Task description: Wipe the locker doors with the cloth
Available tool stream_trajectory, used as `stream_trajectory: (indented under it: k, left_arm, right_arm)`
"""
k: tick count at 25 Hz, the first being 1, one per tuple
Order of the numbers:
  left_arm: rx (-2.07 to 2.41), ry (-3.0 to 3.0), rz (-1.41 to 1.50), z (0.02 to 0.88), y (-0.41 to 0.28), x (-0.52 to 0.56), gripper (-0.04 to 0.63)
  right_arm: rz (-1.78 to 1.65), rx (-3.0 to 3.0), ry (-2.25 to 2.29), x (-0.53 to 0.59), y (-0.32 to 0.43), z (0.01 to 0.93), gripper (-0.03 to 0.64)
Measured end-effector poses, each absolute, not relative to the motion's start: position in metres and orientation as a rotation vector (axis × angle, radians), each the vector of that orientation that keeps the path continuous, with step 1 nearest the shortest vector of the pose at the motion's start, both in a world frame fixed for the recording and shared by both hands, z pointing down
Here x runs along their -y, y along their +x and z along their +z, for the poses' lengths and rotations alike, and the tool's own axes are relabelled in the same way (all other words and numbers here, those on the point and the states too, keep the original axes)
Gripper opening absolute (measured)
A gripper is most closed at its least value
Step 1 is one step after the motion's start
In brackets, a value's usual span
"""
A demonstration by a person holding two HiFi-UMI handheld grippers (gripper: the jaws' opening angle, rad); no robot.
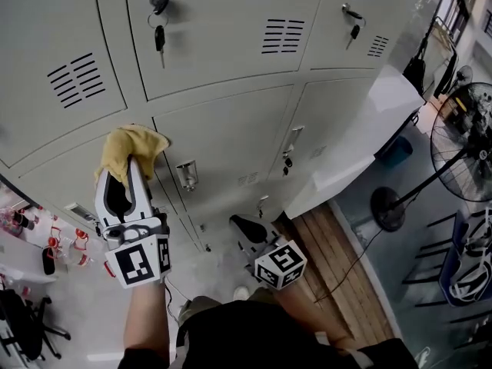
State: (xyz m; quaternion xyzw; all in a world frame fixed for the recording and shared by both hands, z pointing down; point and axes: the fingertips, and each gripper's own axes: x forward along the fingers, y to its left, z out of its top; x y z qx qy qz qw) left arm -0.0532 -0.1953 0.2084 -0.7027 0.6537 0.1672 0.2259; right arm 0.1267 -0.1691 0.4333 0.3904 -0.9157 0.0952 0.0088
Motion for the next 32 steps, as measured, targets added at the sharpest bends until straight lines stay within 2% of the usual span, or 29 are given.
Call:
stream_trajectory:
  k: [14, 32]
  left_arm:
    - [-1.748, -2.073, 0.309, 0.233, -0.061, 0.194, 0.117]
    - [-1.832, -2.039, 0.238, 0.244, -0.172, 0.161, 0.117]
  right_arm:
    - [0.371, 2.868, 1.214, 0.161, 0.093, 0.442, 0.029]
    - [0.391, 2.895, 1.076, 0.138, -0.021, 0.448, 0.031]
